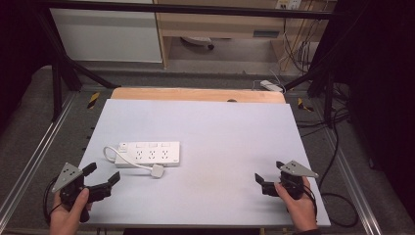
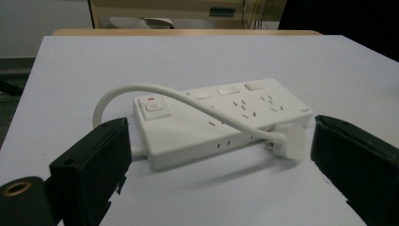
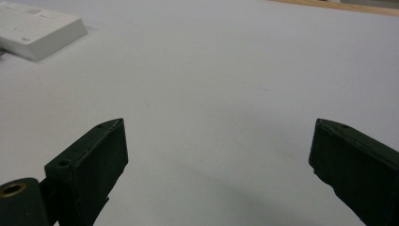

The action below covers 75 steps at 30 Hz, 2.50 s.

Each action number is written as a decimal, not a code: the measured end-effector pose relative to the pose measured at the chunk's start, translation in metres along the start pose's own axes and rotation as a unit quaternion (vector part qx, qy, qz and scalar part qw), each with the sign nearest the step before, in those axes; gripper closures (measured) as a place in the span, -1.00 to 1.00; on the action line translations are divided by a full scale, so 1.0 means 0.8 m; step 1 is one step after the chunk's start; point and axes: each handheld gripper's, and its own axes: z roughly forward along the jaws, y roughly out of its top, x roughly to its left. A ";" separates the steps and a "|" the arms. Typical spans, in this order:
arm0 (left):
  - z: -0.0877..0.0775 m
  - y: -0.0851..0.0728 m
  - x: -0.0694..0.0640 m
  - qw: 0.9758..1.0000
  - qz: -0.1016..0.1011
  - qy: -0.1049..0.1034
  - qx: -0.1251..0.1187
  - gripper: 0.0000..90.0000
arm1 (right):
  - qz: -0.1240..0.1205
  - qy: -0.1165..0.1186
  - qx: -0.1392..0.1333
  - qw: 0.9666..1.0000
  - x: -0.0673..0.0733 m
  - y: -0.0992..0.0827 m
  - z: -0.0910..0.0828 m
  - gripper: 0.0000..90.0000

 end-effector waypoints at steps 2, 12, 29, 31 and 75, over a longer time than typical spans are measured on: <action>-0.001 0.000 0.000 1.000 0.001 -0.004 0.002 -0.88 | 0.003 0.001 -0.001 1.000 -0.001 0.000 0.002 -0.88; -0.004 0.003 -0.003 1.000 0.006 -0.012 -0.009 -0.88 | -0.007 0.008 -0.002 1.000 0.004 0.003 0.006 -0.89; -0.001 0.004 -0.012 1.000 0.009 -0.011 -0.028 -0.87 | 0.004 0.005 0.002 1.000 0.002 0.002 0.008 -0.92; 0.000 0.004 -0.013 0.999 0.006 -0.020 -0.028 -0.87 | 0.004 0.005 0.001 1.000 0.001 0.002 0.007 -0.92; 0.010 0.037 -0.033 0.999 0.000 -0.043 -0.019 -0.87 | 0.007 -0.016 -0.002 1.000 -0.005 0.003 0.006 -0.95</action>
